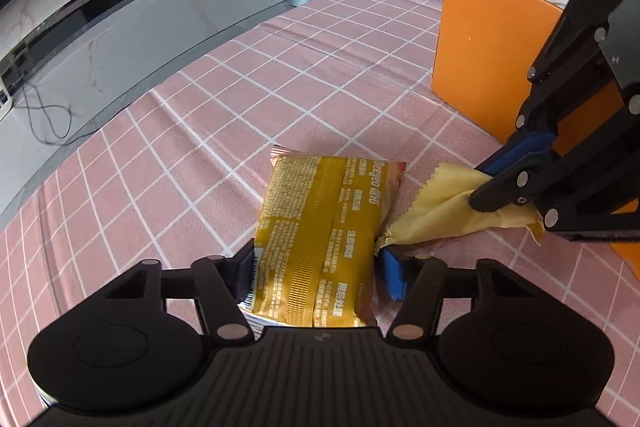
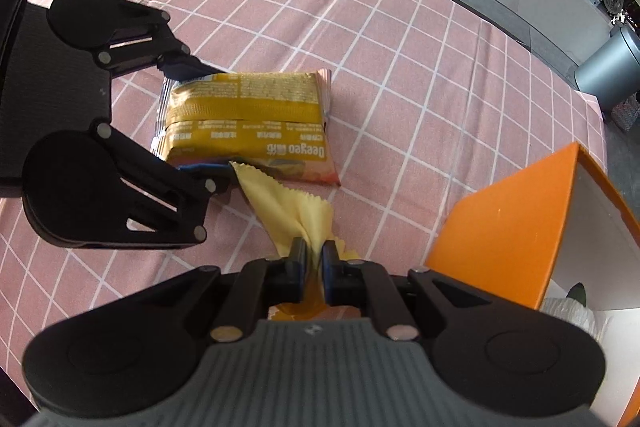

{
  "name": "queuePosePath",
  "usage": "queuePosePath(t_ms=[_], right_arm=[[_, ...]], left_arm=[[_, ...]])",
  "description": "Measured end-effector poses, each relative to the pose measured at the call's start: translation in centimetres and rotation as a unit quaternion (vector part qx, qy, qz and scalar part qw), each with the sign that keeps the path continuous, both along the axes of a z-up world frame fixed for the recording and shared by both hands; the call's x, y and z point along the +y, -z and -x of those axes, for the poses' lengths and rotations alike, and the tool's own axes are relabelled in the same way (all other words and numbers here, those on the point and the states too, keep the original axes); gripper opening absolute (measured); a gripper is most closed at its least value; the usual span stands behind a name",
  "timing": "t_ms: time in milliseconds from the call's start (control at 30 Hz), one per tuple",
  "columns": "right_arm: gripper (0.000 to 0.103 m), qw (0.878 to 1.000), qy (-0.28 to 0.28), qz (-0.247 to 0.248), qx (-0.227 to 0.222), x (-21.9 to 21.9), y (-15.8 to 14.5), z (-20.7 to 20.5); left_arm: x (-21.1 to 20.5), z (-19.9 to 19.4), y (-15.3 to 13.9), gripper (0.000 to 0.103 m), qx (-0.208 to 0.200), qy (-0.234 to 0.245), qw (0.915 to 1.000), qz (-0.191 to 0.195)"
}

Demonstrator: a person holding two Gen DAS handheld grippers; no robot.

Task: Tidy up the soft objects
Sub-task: 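Grasp the yellow snack packet with the left tool while the right tool holds the cloth, then carry the packet with the left tool while the right tool carries the cloth over the box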

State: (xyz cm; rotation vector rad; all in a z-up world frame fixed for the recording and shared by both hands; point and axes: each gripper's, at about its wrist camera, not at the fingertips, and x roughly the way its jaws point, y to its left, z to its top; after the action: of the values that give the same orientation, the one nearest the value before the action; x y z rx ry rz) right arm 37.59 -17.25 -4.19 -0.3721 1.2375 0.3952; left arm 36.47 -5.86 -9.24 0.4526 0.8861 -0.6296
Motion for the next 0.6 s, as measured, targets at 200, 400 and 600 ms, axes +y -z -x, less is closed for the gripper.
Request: queuePosePath(t_ms=[200, 400, 600], right_arm=[[0.006, 1.000, 0.000, -0.001, -0.008, -0.1, -0.5, 1.4], [0.006, 1.000, 0.010, -0.021, -0.015, -0.6, -1.3, 3.8], [0.006, 0.998, 0.028, -0.050, -0.026, -1.1, -1.9, 6.9]], left_arm=[[1.3, 2.7, -0.2, 0.061, 0.008, -0.056, 0.9982, 0.022], [3.6, 6.1, -0.8, 0.059, 0.029, -0.120, 0.9914, 0.045], [5.9, 10.1, -1.2, 0.057, 0.040, -0.174, 0.9804, 0.084]])
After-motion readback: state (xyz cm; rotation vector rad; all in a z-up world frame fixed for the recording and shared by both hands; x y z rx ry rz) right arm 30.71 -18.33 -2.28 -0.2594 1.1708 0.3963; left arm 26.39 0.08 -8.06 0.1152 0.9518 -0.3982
